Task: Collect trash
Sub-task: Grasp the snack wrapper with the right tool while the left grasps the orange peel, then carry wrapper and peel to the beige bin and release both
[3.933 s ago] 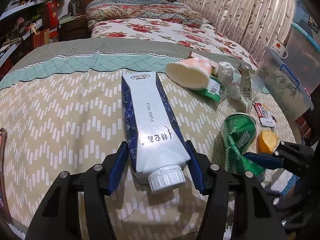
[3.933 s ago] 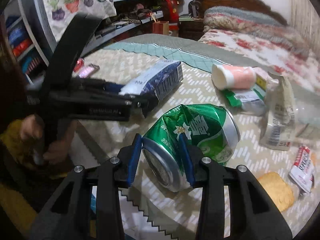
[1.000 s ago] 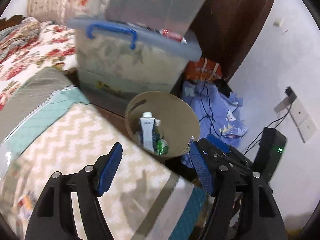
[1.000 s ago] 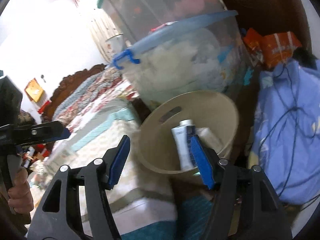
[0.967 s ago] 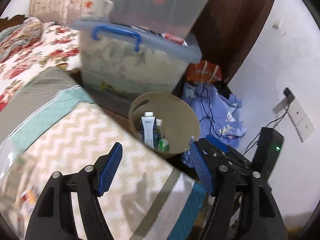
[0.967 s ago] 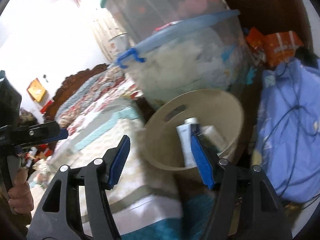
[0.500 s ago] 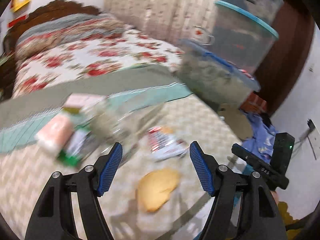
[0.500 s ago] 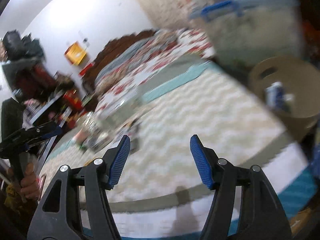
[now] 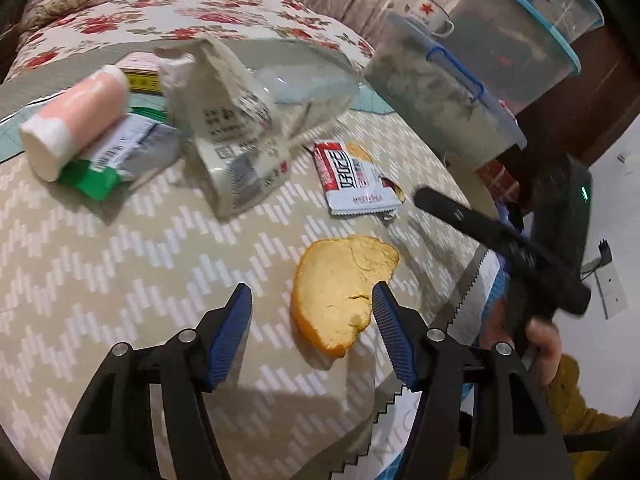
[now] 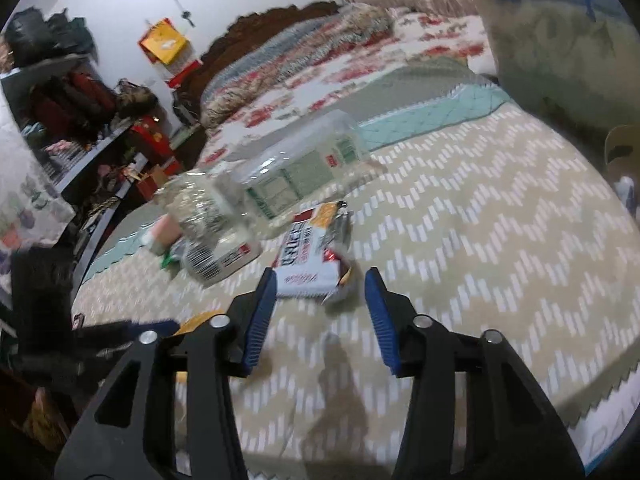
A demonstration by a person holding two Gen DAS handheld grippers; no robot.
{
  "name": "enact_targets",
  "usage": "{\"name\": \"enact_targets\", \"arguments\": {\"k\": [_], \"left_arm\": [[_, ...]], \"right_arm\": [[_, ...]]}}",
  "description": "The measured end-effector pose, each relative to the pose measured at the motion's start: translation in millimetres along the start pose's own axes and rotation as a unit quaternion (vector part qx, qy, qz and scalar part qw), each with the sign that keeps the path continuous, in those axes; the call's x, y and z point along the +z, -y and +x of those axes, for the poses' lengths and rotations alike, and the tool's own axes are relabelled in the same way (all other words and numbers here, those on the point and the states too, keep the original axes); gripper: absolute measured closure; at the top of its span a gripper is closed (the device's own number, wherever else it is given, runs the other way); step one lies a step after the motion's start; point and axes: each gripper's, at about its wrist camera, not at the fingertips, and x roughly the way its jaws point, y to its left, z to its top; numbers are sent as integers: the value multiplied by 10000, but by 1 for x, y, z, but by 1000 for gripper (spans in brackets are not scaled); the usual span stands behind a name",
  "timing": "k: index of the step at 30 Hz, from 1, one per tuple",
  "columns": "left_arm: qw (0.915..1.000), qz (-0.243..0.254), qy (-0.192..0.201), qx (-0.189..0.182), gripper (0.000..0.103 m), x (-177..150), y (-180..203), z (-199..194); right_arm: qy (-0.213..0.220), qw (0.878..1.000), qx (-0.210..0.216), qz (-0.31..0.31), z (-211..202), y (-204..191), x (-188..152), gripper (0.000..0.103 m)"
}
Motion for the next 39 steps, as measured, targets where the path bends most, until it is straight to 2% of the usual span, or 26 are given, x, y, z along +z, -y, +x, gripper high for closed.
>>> {"name": "enact_targets", "arguments": {"k": [2,5,8,9,10,11,12,14,17,23,28,39], "left_arm": [[10000,16,-46,-46,45,-2,3,6],[9999,155,-5,63,52,-5,8,8],[9998,161,-55,36,68,-7,11,12],[9998,157,-66,54,75,-7,11,13],[9998,153,-53,105,87,-9,11,13],[9998,128,-74,105,90,-8,11,15],[9999,80,-75,93,98,-9,9,16],[9999,-61,-83,-14,98,-10,4,16],[9999,-125,-32,-43,98,-10,2,10],[9997,-172,177,-79,98,-5,0,-9],[9994,-167,241,-156,98,0,5,-15],[9995,259,-16,-182,98,24,51,18]], "right_arm": [[-49,9999,-100,23,11,0,6,38],[-183,9995,-217,-159,27,-11,11,38],[-359,9979,-314,-433,43,-25,9,38],[-373,9972,-376,-531,46,-28,8,44],[-363,9956,-418,-755,47,-36,6,54],[-390,9949,-394,-837,49,-39,5,73],[-389,9939,-434,-937,50,-42,3,76],[-272,9944,-342,-962,44,-44,1,82],[-85,9959,-286,-852,31,-39,-4,85],[251,9983,-232,-468,-3,-21,-12,86],[421,9977,-343,-396,-31,-7,-24,86],[668,9964,-513,24,-61,43,-33,86]]}}
